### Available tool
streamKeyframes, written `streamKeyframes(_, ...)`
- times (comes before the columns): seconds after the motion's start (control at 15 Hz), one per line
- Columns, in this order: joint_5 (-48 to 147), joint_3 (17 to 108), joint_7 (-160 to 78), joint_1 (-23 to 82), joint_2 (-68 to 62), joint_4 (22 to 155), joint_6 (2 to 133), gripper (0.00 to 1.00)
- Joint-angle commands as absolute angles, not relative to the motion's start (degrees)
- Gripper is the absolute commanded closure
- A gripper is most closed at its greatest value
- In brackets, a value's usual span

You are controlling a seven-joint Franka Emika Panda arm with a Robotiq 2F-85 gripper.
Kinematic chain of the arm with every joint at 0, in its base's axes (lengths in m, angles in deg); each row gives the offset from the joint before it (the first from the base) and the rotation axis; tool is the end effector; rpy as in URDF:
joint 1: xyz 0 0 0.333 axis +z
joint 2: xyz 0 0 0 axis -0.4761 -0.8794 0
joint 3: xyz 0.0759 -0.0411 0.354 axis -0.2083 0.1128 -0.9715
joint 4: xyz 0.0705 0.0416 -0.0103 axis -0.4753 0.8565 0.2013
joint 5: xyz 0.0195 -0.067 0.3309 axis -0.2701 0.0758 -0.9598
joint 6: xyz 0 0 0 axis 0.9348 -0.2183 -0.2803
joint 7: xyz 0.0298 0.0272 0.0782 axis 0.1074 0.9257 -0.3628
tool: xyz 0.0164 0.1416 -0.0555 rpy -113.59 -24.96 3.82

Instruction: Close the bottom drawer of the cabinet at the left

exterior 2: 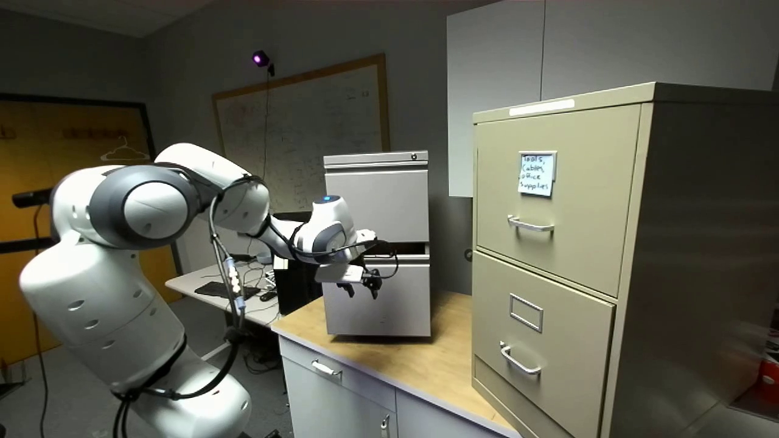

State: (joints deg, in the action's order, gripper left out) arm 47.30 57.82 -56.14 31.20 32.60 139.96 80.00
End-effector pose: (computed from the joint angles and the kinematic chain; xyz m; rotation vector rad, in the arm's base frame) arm 0.4134 0.0228 0.4733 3.0263 0.3788 0.5861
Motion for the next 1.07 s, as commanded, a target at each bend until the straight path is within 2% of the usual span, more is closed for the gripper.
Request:
streamKeyframes(0.0,49.19,58.33,-56.1,30.32,32.53,137.48,85.97,0.47)
streamKeyframes(0.4,39.56,64.03,-63.45,35.56,23.58,135.91,100.61,0.92)
streamKeyframes(0.67,19.12,74.79,-77.21,51.17,19.35,133.36,105.22,1.0)
streamKeyframes(0.87,4.34,80.06,-88.32,58.93,20.04,128.49,102.89,0.94)
streamKeyframes(1.0,-5.24,82.74,-97.74,61.23,19.09,125.4,100.26,0.95)
